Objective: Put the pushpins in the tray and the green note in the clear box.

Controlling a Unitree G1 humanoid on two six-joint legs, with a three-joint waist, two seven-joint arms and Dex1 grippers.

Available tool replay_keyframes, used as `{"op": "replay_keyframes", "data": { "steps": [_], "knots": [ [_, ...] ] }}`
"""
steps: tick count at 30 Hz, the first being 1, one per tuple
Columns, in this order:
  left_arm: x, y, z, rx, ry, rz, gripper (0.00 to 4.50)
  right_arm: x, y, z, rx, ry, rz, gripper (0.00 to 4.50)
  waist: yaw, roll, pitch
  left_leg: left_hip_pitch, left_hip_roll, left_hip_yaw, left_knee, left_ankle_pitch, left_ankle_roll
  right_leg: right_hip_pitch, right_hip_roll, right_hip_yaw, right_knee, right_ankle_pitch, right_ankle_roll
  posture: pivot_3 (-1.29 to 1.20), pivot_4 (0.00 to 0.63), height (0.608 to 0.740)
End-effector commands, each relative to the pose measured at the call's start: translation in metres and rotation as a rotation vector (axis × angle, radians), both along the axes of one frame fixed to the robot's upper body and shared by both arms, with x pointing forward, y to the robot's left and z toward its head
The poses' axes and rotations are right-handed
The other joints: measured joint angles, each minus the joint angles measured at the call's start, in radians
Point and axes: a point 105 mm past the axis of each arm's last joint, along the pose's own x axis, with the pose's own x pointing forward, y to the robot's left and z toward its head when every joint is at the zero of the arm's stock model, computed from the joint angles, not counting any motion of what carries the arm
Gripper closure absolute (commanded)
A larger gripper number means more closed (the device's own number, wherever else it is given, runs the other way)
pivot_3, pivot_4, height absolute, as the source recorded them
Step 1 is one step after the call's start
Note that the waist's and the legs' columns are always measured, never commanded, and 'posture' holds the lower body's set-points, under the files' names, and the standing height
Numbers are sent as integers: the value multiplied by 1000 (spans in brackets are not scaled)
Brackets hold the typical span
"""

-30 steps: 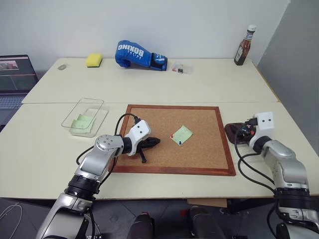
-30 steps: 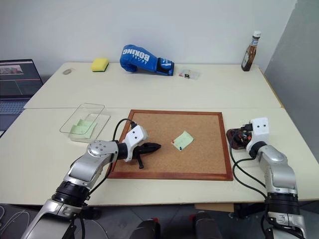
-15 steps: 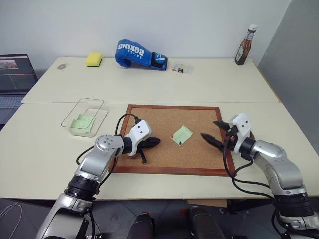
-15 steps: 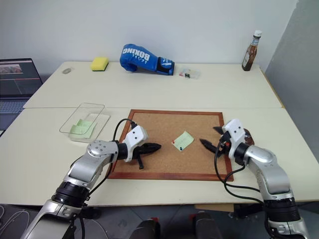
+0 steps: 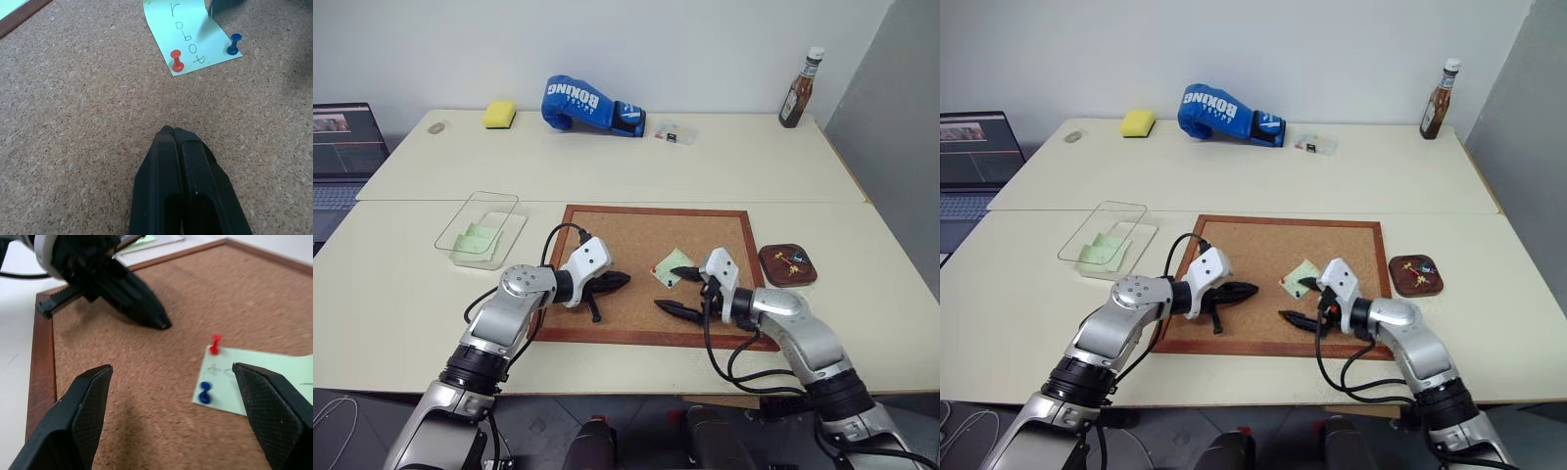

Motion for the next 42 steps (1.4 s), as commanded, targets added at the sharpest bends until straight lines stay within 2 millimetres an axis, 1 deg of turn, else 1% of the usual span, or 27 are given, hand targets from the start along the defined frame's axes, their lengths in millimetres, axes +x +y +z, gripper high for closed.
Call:
{"op": "replay_keyframes", "data": {
  "steps": [1, 2, 4, 10, 11, 16, 17, 18, 21, 22, 26, 29, 33, 36, 39, 42],
  "knots": [
    [-14, 12, -40, 87, 148, 39, 4500, 6, 1, 5, 6, -50, 5, 339, 0, 0, 0, 0, 0, 0, 0, 0, 0, 0, 0, 0, 0, 0, 0, 0, 150, 740],
    [-15, 12, -40, 88, 150, 39, 4500, 7, 1, 5, 16, -46, -2, 620, -1, 0, 0, 0, 0, 0, 0, 0, 0, 0, 0, 0, 0, 0, 0, 0, 150, 740],
    [-17, 12, -40, 88, 152, 39, 4500, 10, 1, 6, 26, -49, -13, 929, -1, 0, 0, 0, 0, 0, 0, 0, 0, 0, 0, 0, 0, 0, 0, 0, 150, 740],
    [-18, 12, -41, 88, 154, 43, 4500, 20, -1, 12, 80, -39, -68, 2222, -1, 0, 0, 0, 0, 0, -1, 0, 0, 0, 0, 0, 0, 0, 0, 0, 150, 740],
    [-18, 12, -40, 87, 154, 43, 4500, 21, -1, 13, 87, -35, -76, 2348, -1, 0, 0, 0, 0, 0, -1, 0, 0, 0, 0, 0, 0, 0, 0, 0, 150, 740],
    [-18, 12, -40, 85, 155, 43, 4500, 23, -3, 9, 54, -52, -85, 3326, -1, 0, 0, 0, 0, 0, -1, 0, 0, 0, 0, 0, 0, 0, 0, 0, 150, 740],
    [-17, 12, -40, 86, 155, 43, 4500, 23, -3, 8, 46, -56, -87, 3634, -1, 0, 0, 0, 0, 0, -1, 0, 0, 0, 0, 0, 0, 0, 0, 0, 150, 740],
    [-18, 12, -41, 86, 156, 42, 4500, 23, -3, 7, 42, -58, -88, 3752, -1, 0, 0, 0, 0, 0, -1, 0, 0, 0, 0, 0, 0, 0, 0, 0, 150, 740],
    [-17, 12, -41, 88, 156, 42, 4500, 21, -2, 3, 9, -78, -75, 4405, -1, 0, 0, 1, 0, 0, -1, 0, 0, 0, 0, 0, 0, 0, 0, 0, 150, 740],
    [-17, 12, -41, 89, 157, 42, 4500, 20, -2, 2, 3, -83, -71, 4480, -1, 0, 0, 1, 0, 0, -1, 0, 0, 0, 0, 0, 0, 0, 0, 0, 150, 740],
    [-18, 13, -41, 90, 158, 43, 4500, 18, -1, 5, 18, -90, -64, 4480, -2, 0, 0, 1, 0, 0, -1, 0, 0, 0, 0, 0, 0, 0, 0, 0, 150, 740],
    [-19, 13, -42, 93, 160, 44, 4500, 21, -3, 24, 74, -127, -84, 4480, -1, 0, 0, 1, 0, 0, -1, 0, 0, 0, 0, 0, 0, 0, 0, 0, 150, 740],
    [-20, 14, -44, 99, 166, 47, 4500, 19, -6, 51, 123, -169, -84, 4480, -1, 0, 0, 0, 0, 0, -1, 0, 0, 0, 0, 0, 0, 0, 0, 0, 150, 740],
    [-21, 15, -46, 104, 172, 47, 4500, 16, -9, 63, 135, -184, -90, 4480, -1, 0, 0, 0, 0, 0, -1, 0, 0, 0, 0, 1, 0, 0, 0, 0, 150, 740],
    [-22, 15, -48, 108, 176, 43, 4500, 17, -15, 74, 165, -181, -125, 4480, -1, -1, -1, 0, 0, 0, -1, 0, 0, 0, 0, 0, 0, 0, 0, 0, 150, 740],
    [-22, 14, -48, 109, 177, 39, 4500, 22, -29, 90, 204, -188, -204, 4480, -1, 0, -1, 0, 0, 0, -1, 0, 0, 0, 0, 0, 0, 0, 0, 0, 150, 740]
  ]
}}
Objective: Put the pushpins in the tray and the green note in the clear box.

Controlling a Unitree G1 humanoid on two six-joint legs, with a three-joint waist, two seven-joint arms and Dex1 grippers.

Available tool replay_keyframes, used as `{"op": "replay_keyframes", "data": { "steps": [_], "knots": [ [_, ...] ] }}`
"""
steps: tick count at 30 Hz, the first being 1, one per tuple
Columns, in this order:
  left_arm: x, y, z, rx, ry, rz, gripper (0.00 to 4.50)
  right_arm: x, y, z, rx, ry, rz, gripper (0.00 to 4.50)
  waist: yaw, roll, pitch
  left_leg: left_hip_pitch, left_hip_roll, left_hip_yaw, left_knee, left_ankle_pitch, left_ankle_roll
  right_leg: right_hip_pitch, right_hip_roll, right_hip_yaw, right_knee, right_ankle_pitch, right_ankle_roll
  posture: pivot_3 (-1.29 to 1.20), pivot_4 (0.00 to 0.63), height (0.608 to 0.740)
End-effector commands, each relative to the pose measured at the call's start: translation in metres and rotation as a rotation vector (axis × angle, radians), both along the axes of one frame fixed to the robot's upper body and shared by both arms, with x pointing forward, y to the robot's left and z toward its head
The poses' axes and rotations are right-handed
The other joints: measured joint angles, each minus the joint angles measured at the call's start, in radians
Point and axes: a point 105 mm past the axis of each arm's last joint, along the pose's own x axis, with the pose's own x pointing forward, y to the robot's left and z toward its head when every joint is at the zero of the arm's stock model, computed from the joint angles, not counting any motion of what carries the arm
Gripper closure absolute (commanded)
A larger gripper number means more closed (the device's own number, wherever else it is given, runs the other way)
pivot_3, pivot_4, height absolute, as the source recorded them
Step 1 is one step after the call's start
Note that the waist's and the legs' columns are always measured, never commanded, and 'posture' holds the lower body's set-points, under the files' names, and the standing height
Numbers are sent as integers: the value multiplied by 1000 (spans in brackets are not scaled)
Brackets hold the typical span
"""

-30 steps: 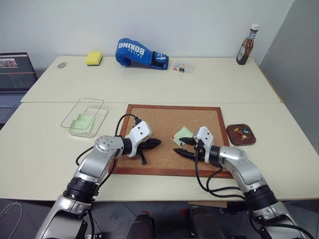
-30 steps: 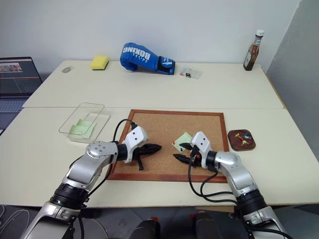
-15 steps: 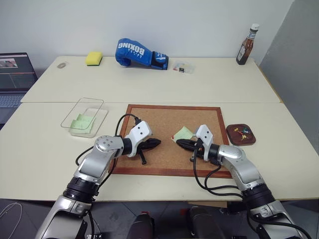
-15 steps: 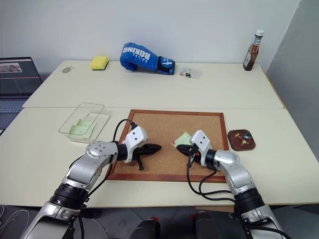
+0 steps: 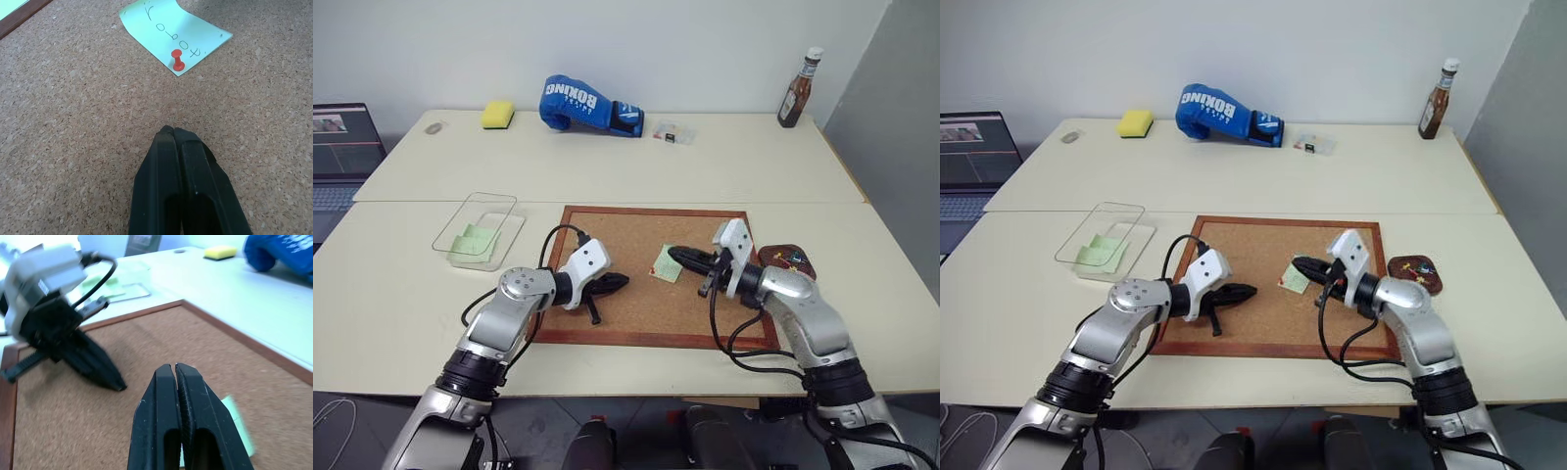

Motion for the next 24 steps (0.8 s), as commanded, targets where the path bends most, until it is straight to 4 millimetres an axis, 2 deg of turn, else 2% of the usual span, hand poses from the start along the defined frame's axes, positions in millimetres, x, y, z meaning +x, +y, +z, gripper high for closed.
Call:
{"op": "replay_keyframes", "data": {
  "steps": [1, 3, 6, 8, 11, 15, 19, 24],
  "knots": [
    [-17, 12, -47, 100, 180, 30, 4500, 6, -22, 30, 70, -44, -108, 4480, 0, 0, 0, 0, 0, 0, 0, 0, 0, 0, 0, 0, 0, 0, 0, 0, 150, 740],
    [-17, 12, -47, 100, 180, 28, 4500, 11, -34, 33, 71, -43, -173, 4480, 0, 0, 0, 0, 0, 0, 0, 0, 0, 0, 0, 0, 0, 0, 0, 0, 150, 740],
    [-17, 12, -48, 99, 180, 25, 4500, 35, -97, 22, -25, -40, -495, 4480, 0, 0, 0, 0, 0, 0, 0, 0, 0, 0, 0, 0, 0, 0, 0, 0, 150, 740],
    [-17, 11, -48, 99, 181, 23, 4500, 40, -125, 15, -64, -27, -619, 4480, 0, 0, 0, 0, 0, 1, 0, 0, 0, 0, 0, 0, 0, 0, 0, 0, 150, 740],
    [-18, 11, -49, 100, 183, 18, 4500, 40, -151, 2, -106, 14, -710, 4480, 0, 0, 0, 0, 0, 2, 0, 0, 0, 0, 0, 1, 0, 0, 0, 0, 150, 740],
    [-18, 9, -49, 100, 185, 9, 4500, 40, -164, -15, -89, 85, -781, 4480, -1, 4, -2, 0, 0, 2, 0, 0, 0, 0, 0, 2, 0, 0, 0, 0, 150, 740],
    [-18, 9, -49, 101, 185, 3, 4500, 41, -163, -28, -56, 145, -797, 4480, -2, 4, -2, 1, 0, 3, 0, 0, 0, 0, 0, 2, 0, 0, 0, 0, 150, 740],
    [-17, 9, -48, 104, 184, 4, 4500, 41, -162, -35, -42, 195, -802, 4480, -1, 5, -3, 1, 0, 3, 0, 0, 0, 0, 0, 2, 0, 0, 0, 0, 150, 740]
  ]
}}
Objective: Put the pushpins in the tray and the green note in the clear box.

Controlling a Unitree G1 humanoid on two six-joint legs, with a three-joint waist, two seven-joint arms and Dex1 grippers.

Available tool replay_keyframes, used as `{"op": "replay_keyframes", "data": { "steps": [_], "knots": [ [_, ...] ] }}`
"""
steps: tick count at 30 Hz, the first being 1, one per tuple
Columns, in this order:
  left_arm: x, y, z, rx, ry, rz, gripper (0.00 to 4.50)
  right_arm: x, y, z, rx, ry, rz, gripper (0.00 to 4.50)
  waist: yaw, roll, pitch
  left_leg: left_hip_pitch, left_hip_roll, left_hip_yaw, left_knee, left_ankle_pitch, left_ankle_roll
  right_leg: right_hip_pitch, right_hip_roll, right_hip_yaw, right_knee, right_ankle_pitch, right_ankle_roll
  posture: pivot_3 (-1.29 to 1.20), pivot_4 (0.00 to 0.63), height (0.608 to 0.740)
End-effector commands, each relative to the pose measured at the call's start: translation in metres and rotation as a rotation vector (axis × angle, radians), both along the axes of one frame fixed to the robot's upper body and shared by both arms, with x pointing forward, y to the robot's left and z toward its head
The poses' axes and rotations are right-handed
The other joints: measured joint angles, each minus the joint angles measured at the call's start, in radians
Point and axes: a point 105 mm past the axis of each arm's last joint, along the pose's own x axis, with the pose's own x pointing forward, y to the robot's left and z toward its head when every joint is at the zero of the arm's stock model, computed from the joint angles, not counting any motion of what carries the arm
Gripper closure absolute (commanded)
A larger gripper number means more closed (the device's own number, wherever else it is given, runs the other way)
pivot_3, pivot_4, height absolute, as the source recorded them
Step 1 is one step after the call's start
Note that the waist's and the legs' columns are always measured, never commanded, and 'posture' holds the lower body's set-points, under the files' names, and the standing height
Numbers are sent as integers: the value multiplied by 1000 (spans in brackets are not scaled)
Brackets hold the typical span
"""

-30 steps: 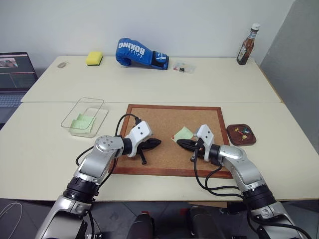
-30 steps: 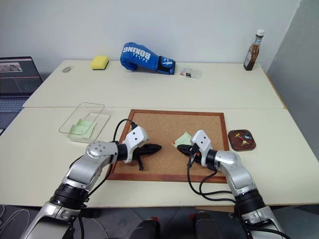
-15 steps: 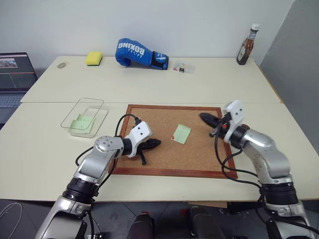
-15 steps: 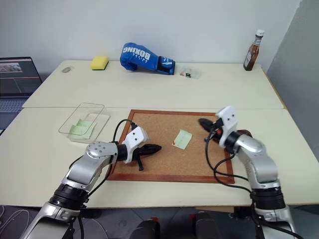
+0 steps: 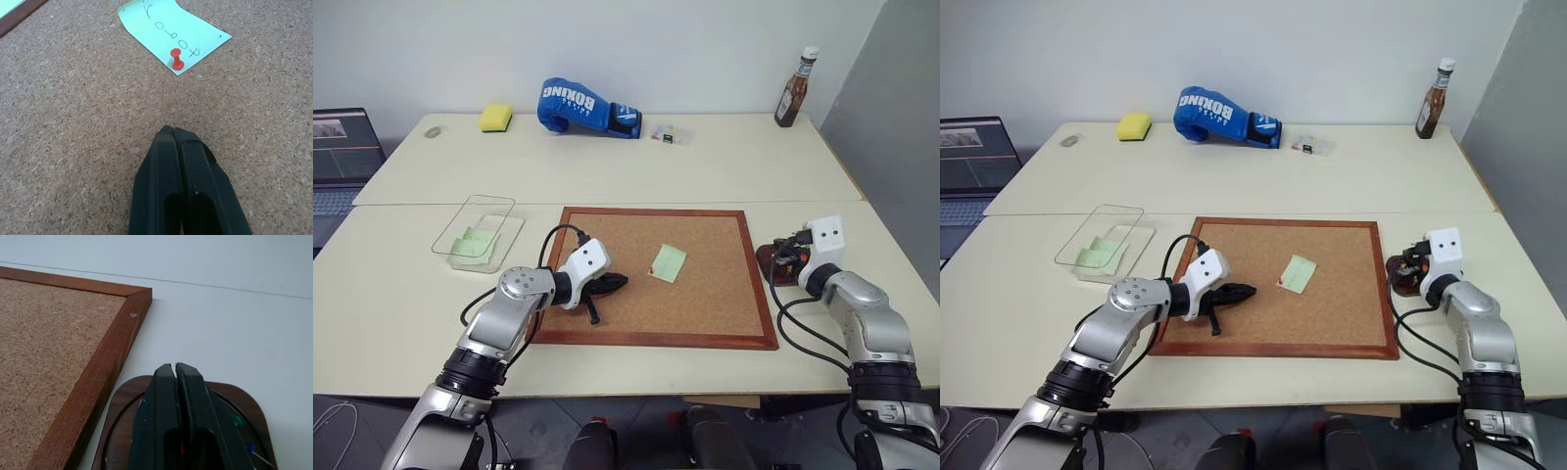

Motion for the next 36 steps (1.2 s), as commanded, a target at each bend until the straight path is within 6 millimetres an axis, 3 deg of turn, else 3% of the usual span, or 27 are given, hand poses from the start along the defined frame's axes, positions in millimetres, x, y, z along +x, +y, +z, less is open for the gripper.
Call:
{"op": "replay_keyframes", "data": {
  "steps": [1, 12, 22, 29, 36],
  "knots": [
    [-18, 9, -47, 98, 174, 9, 4500, 0, -6, 3, 27, 3, -28, 4267, 0, 0, 0, 0, 0, 0, 0, 0, 0, 0, 0, 0, 0, 0, 0, 0, 150, 740],
    [-19, 10, -47, 95, 174, 20, 4500, -2, -12, 3, 15, 0, -42, 2130, 0, 0, -1, 0, 0, 0, 0, 0, 0, 0, 0, 0, 0, 0, 0, 0, 150, 740],
    [-17, 9, -46, 92, 172, 18, 4500, -7, 0, 40, 68, -136, 51, 83, 0, 1, -1, 0, 0, 0, 0, 0, 0, 0, 0, 0, 0, 0, 0, 0, 150, 740],
    [-15, 8, -45, 90, 170, 19, 4500, -19, 40, 63, 59, -208, 300, 38, 0, 1, -1, 0, 0, 0, 0, 0, 0, 0, 0, 0, 0, 0, 0, 0, 150, 740],
    [-15, 8, -46, 89, 170, 16, 4500, -42, 114, 48, -53, -184, 713, 38, 0, 1, -1, 0, 0, -1, 0, 0, 0, 0, 0, -1, 0, 0, 0, 0, 150, 740]
  ]
}}
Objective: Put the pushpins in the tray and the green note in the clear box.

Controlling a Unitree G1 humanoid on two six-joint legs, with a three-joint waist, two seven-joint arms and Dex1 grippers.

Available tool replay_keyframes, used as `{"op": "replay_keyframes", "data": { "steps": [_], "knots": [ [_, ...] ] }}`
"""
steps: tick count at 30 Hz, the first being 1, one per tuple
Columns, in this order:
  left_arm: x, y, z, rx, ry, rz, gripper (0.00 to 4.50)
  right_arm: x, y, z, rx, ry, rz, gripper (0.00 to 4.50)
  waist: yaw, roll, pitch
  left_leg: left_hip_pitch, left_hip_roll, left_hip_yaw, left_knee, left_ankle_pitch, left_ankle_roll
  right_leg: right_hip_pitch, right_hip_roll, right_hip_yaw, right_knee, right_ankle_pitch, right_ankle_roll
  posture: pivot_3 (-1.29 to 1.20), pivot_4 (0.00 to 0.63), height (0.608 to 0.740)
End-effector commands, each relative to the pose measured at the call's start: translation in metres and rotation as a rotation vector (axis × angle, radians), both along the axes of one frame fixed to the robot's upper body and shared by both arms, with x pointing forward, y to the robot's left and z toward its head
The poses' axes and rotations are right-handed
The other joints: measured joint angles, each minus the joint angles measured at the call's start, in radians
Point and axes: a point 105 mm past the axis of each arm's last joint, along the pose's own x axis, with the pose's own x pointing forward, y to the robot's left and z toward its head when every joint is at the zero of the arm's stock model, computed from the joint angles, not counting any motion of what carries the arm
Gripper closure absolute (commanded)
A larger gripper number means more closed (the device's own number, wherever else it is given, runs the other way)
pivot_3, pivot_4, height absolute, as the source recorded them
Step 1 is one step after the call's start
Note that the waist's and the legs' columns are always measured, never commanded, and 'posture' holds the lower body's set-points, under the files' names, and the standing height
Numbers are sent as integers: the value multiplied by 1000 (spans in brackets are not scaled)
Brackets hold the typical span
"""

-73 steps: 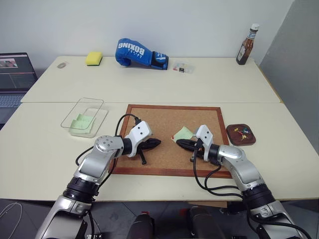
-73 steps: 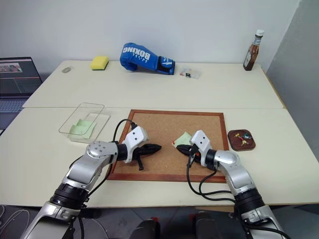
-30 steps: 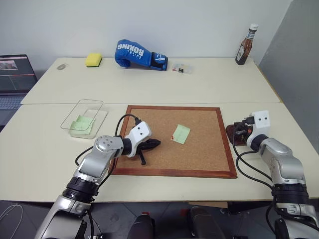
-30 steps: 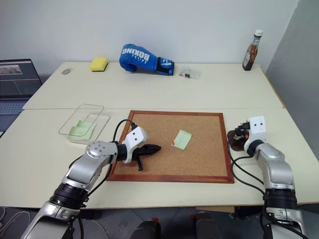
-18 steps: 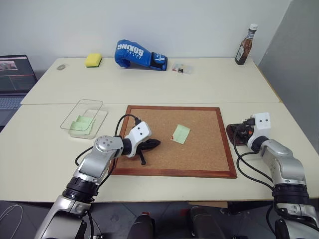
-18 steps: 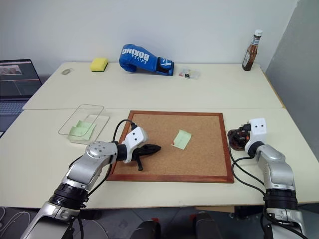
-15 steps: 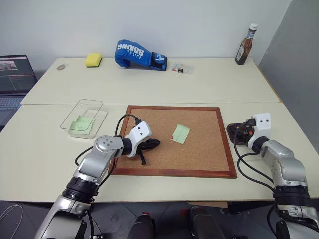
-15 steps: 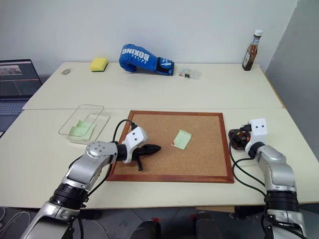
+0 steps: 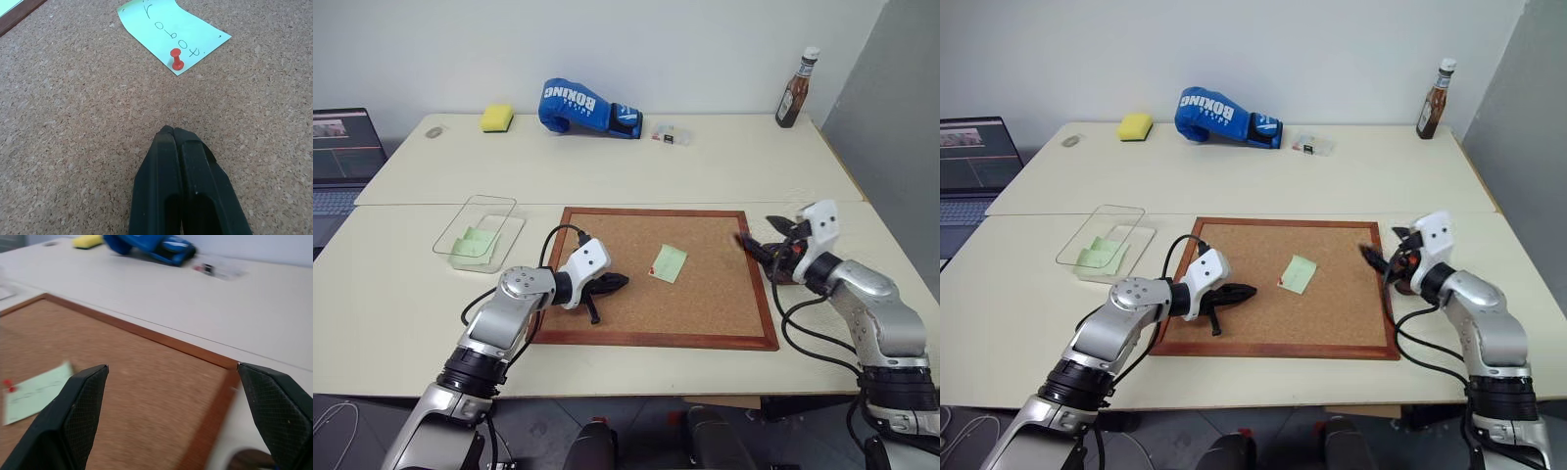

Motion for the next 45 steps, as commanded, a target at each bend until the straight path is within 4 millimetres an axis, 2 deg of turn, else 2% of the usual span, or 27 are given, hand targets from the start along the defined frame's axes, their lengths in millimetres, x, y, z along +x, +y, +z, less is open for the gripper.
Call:
{"op": "replay_keyframes", "data": {
  "steps": [1, 6, 14, 18, 23, 33, 38, 41, 45],
  "knots": [
    [-16, 8, -45, 89, 168, 14, 4500, -17, 50, -2, -54, -41, 258, 38, 0, 0, 0, 0, 0, 0, 0, 0, 0, 0, 0, 0, 0, 0, 0, 0, 150, 740],
    [-17, 7, -44, 74, 177, 25, 4500, -21, 92, -19, -56, -13, 416, 38, 0, 0, 0, 0, 0, 0, 0, 0, 0, 0, 0, 0, 0, 0, 0, 0, 150, 740],
    [-21, 8, -43, 41, 198, 44, 4500, -3, 126, -42, -36, 38, 463, 38, 0, -1, 0, 0, 0, -1, 0, 0, 0, 0, 0, -1, 0, 1, 1, 0, 150, 740],
    [-22, 6, -41, 19, 199, 44, 4500, 8, 136, -55, -51, 52, 456, 690, 0, -1, 0, 0, 0, -1, 0, 0, 0, 0, 0, -1, 0, 2, 2, 0, 150, 740],
    [-26, 5, -40, 13, 201, 48, 4500, 12, 136, -64, -75, 57, 456, 1608, -1, -1, 0, 0, 0, 0, 0, 0, 0, 0, 0, 0, 0, 2, 3, 0, 150, 740],
    [-30, 4, -40, 13, 203, 44, 4500, 17, 133, -64, -74, 41, 445, 3555, -5, -1, -1, 0, 0, -1, 0, 0, 0, 0, 0, 0, 1, 3, 4, 0, 150, 740],
    [-30, 4, -40, 14, 202, 42, 4500, 16, 132, -62, -74, 32, 446, 4375, -5, -1, -1, 0, 0, -1, 0, 0, 0, 0, 0, 0, 1, 3, 4, 0, 150, 740],
    [-30, 4, -40, 14, 204, 42, 4500, 18, 129, -56, -73, 17, 440, 4448, -5, -1, -1, 0, 0, -1, 0, 0, 0, 0, 0, 0, 1, 3, 4, 0, 150, 740],
    [-32, 2, -42, 12, 210, 41, 4500, 22, 125, -32, -31, -32, 420, 4448, -5, -1, 0, 0, 0, -1, 0, 0, 0, 0, 0, 0, 1, 3, 4, 0, 150, 740]
  ]
}}
